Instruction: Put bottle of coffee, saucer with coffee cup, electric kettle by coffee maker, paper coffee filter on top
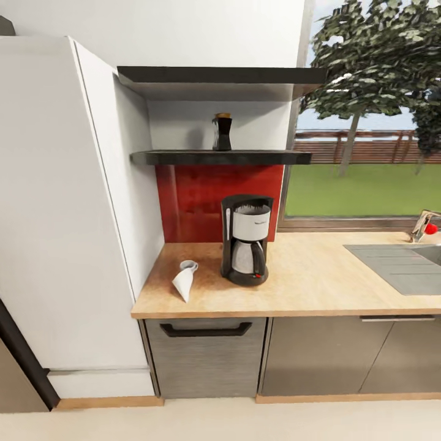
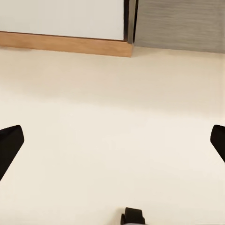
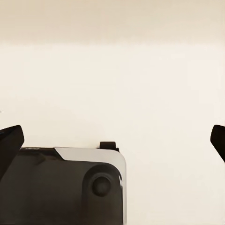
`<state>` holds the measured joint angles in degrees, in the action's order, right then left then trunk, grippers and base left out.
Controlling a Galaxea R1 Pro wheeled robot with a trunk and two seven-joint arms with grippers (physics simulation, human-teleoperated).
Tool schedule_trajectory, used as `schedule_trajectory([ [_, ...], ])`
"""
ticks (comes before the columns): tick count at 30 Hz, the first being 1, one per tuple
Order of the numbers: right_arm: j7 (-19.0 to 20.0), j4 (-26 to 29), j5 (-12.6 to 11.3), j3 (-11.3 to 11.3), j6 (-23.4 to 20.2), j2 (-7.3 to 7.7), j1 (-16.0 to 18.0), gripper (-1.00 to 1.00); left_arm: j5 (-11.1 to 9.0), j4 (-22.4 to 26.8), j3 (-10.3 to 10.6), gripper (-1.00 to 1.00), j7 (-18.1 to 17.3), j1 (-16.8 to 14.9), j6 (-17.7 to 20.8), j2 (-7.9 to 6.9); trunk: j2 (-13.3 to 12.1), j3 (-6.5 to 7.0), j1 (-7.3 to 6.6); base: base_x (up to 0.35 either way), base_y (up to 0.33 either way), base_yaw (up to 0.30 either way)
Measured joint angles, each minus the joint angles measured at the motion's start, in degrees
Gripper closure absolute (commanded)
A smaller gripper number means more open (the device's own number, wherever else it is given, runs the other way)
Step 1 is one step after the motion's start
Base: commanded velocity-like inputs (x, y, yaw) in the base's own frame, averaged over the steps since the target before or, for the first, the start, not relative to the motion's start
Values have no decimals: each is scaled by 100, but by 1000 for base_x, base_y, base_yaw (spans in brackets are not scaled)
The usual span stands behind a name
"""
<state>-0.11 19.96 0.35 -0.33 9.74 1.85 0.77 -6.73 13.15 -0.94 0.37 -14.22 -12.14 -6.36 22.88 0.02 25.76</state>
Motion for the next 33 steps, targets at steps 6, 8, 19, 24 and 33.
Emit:
schedule_trajectory([
  [6, 8, 4, 4, 1, 0, 0, 0, -100, 51, 63, 23, -100, -37, -21, 0, 26, 0, 0, 0, 0, 0, -2],
  [8, -1, 21, -1, 1, 0, 0, 0, -100, 137, 151, 35, -100, -49, -67, -5, 15, 0, 0, 0, 0, 0, 0],
  [19, -13, 100, -14, 1, 2, -3, 0, -100, 183, 2338, 219, -100, -782, -101, 51, -32, 0, 1, 0, 0, 0, 0],
  [24, -8, 79, -18, 0, 0, -10, 0, -100, 185, 3409, 240, -100, -1484, -246, 120, -49, 0, 0, 0, 0, 0, 0],
  [33, -13, 58, -16, 1, 0, -16, 0, -100, 177, 3601, 238, -100, -2395, -961, 989, -89, 0, 0, 0, 0, 0, 0],
])
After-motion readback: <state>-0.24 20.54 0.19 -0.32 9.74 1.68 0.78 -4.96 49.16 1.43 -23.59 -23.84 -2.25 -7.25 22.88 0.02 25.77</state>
